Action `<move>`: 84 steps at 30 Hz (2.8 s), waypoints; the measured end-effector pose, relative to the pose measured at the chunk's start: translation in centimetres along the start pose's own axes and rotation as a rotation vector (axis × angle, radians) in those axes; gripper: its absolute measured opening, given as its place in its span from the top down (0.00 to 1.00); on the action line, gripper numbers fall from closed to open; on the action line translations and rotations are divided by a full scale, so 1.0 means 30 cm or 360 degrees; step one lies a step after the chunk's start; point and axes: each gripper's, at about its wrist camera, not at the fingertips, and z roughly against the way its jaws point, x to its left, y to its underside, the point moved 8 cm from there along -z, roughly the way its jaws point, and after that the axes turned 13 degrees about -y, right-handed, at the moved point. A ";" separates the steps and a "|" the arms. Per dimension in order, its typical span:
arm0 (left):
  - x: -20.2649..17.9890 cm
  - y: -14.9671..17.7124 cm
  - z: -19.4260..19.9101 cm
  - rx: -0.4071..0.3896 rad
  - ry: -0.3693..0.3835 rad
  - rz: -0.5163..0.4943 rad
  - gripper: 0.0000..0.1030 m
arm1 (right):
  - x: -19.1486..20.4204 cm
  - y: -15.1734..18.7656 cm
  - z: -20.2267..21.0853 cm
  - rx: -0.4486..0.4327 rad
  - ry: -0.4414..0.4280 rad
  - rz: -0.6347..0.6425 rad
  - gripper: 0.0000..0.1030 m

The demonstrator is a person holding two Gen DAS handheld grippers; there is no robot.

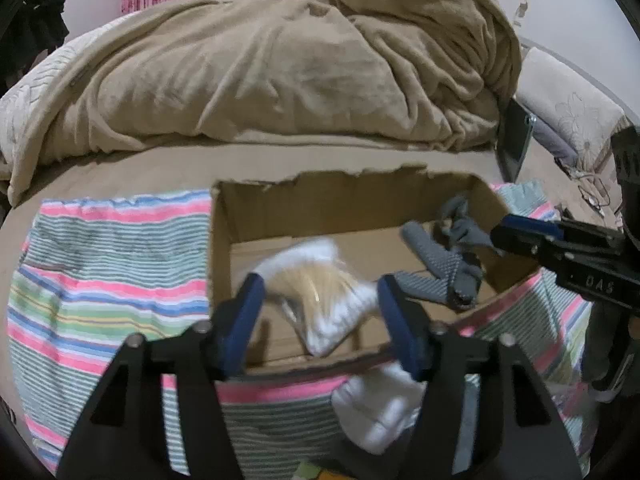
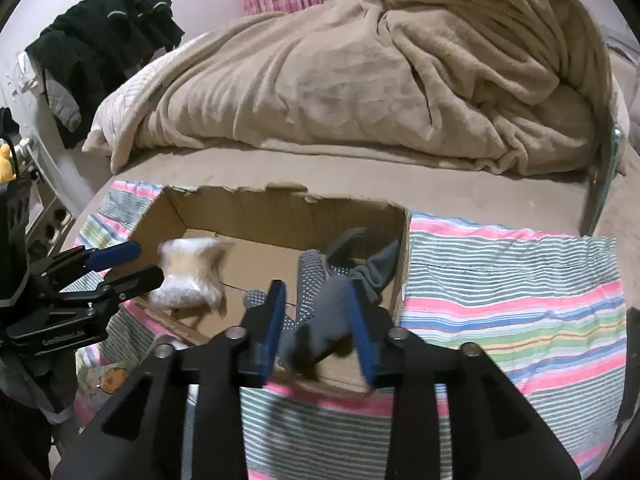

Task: Organize objects
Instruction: 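Open both grippers and lift them out of the cardboard box, then grasp the capybara tissue pack with the left gripper while the right gripper grasps the clear food bag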

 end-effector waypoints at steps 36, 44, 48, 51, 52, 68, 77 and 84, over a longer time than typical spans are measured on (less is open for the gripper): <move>0.060 0.288 0.390 0.0032 0.0021 0.0061 0.21 | 0.245 0.282 0.287 0.0007 0.0018 0.0049 0.28; 0.075 0.371 0.320 0.0135 -0.0038 0.0018 0.21 | 0.198 0.383 0.228 0.0109 0.0035 -0.0025 0.28; 0.084 0.399 0.285 0.0177 -0.0052 0.0016 0.21 | 0.172 0.412 0.208 0.0138 0.0050 -0.0059 0.28; 0.086 0.419 0.256 0.0212 -0.0067 0.0006 0.21 | 0.157 0.434 0.186 0.0171 0.0060 -0.0080 0.28; 0.086 0.424 0.246 0.0222 -0.0071 0.0002 0.21 | 0.152 0.443 0.179 0.0183 0.0061 -0.0086 0.28; 0.075 0.466 0.133 0.0293 -0.0097 -0.0056 0.22 | 0.112 0.528 0.078 0.0350 0.0049 -0.0172 0.28; 0.085 0.460 0.151 0.0239 -0.0069 -0.0019 0.49 | 0.120 0.525 0.102 0.0322 0.0020 -0.0176 0.40; 0.070 0.445 0.195 0.0195 -0.0024 -0.0001 0.54 | 0.138 0.488 0.149 0.0250 0.0010 -0.0156 0.40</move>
